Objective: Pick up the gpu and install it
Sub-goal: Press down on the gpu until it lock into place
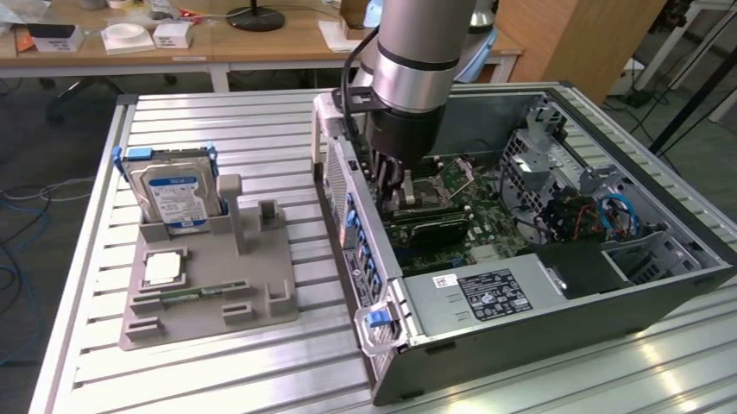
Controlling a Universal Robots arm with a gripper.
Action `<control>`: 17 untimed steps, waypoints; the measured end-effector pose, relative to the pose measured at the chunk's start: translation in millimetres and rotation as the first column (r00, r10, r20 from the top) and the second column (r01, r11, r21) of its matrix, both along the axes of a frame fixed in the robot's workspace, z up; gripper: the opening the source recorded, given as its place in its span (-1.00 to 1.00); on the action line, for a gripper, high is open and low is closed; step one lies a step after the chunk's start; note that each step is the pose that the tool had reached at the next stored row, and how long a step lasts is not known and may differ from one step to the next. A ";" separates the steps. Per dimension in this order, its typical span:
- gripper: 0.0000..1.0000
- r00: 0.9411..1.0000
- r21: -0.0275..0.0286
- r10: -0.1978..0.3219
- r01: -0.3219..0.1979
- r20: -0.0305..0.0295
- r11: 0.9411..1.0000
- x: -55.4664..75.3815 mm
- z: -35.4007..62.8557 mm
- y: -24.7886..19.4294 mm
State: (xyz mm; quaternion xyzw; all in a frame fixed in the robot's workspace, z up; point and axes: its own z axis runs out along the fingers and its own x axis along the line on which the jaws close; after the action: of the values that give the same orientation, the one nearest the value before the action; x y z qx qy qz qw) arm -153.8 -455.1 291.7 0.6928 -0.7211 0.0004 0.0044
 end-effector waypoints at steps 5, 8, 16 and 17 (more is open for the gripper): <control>-0.79 1.000 0.000 0.000 0.000 0.000 1.000 -0.2 -0.1 0.2; -0.79 1.000 0.000 0.000 0.000 0.000 1.000 -0.5 -0.6 2.2; -0.79 1.000 0.000 -0.001 0.001 0.000 1.000 -2.4 -1.0 4.4; -0.79 1.000 0.000 -0.001 0.001 0.000 1.000 -3.1 -1.1 4.6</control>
State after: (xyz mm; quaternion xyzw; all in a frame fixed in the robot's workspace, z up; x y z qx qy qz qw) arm -156.9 -450.6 290.7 0.6923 -0.7216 0.0004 0.0045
